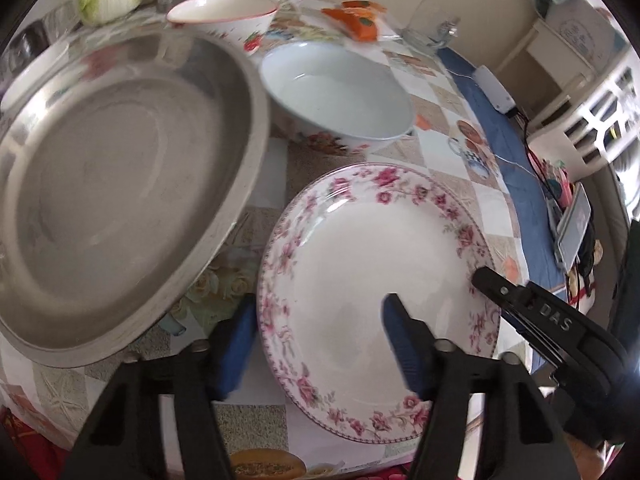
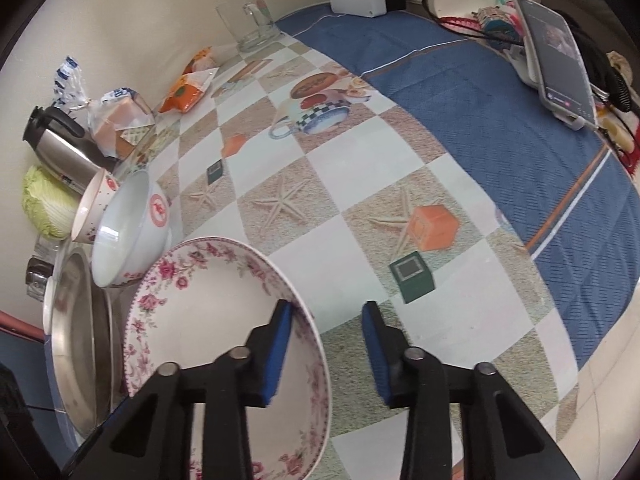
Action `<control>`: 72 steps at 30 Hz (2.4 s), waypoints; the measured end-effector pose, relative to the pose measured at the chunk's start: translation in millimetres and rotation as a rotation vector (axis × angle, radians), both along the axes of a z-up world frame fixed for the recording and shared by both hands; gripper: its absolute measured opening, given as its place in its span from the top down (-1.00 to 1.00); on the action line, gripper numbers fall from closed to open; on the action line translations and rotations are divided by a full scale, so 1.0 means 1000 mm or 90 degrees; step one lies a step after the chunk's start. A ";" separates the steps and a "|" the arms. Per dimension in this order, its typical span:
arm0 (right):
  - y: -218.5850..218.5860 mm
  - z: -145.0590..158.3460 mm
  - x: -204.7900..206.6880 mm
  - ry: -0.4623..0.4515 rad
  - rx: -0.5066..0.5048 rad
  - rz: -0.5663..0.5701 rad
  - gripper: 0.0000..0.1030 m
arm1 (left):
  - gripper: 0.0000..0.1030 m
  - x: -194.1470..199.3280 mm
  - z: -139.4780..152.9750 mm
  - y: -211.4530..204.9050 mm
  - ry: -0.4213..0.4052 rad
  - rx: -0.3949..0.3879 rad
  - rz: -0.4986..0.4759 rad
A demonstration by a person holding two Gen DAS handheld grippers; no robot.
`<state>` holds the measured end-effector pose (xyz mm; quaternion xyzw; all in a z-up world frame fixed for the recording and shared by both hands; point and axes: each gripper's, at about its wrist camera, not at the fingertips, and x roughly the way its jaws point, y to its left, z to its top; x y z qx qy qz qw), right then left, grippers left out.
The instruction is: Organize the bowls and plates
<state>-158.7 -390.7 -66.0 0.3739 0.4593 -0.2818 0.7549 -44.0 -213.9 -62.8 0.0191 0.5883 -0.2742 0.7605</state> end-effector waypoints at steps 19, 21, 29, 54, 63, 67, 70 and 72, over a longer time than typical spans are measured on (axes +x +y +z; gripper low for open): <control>-0.015 -0.008 -0.015 -0.028 0.052 -0.046 0.55 | 0.57 0.003 -0.012 -0.012 0.007 0.004 -0.036; -0.016 -0.009 -0.017 -0.031 0.056 -0.048 0.57 | 0.58 0.007 -0.013 -0.011 0.015 -0.013 -0.032; -0.019 -0.012 -0.021 -0.050 0.072 -0.060 0.58 | 0.58 0.015 -0.017 -0.009 0.037 -0.070 -0.010; -0.019 0.011 -0.032 -0.114 0.030 -0.087 0.69 | 0.58 0.012 0.005 -0.018 -0.020 -0.088 -0.057; -0.021 0.022 -0.039 -0.138 0.016 -0.098 0.69 | 0.58 0.009 0.018 -0.018 -0.033 -0.107 -0.073; -0.018 0.034 -0.041 -0.154 -0.007 -0.096 0.69 | 0.58 0.008 0.028 -0.016 -0.048 -0.120 -0.077; -0.016 0.042 -0.041 -0.166 -0.019 -0.091 0.69 | 0.58 0.009 0.033 -0.012 -0.051 -0.132 -0.075; -0.015 0.043 -0.040 -0.172 -0.020 -0.092 0.69 | 0.58 0.010 0.037 -0.011 -0.053 -0.138 -0.075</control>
